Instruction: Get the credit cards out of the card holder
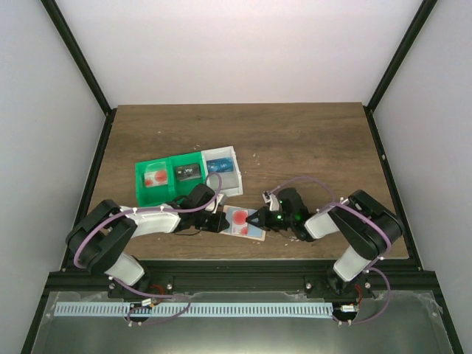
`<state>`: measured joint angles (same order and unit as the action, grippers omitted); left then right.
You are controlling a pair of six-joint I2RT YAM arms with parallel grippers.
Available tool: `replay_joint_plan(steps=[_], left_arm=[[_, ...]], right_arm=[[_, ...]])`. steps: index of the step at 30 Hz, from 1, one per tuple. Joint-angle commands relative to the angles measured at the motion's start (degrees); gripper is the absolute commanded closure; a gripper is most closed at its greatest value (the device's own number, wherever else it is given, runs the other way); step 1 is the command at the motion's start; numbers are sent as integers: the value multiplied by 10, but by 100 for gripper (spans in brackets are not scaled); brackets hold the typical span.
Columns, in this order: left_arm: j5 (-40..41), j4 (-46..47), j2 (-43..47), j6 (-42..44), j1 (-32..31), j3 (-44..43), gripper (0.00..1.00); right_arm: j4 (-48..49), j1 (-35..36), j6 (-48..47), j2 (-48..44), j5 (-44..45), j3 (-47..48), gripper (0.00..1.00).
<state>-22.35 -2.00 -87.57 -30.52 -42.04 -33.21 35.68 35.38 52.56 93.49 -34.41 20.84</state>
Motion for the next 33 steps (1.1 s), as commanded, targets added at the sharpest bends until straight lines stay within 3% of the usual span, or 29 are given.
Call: replay_joint_plan(steps=[1,33], left_arm=[[11,-14,-16,-5,-2,15,100],[-1,4,-20,-18,-3,29,100]], right_arm=[[0,-17,3,-27,10,-19,100],[-66,-36,-7,-123,48,-63,100]])
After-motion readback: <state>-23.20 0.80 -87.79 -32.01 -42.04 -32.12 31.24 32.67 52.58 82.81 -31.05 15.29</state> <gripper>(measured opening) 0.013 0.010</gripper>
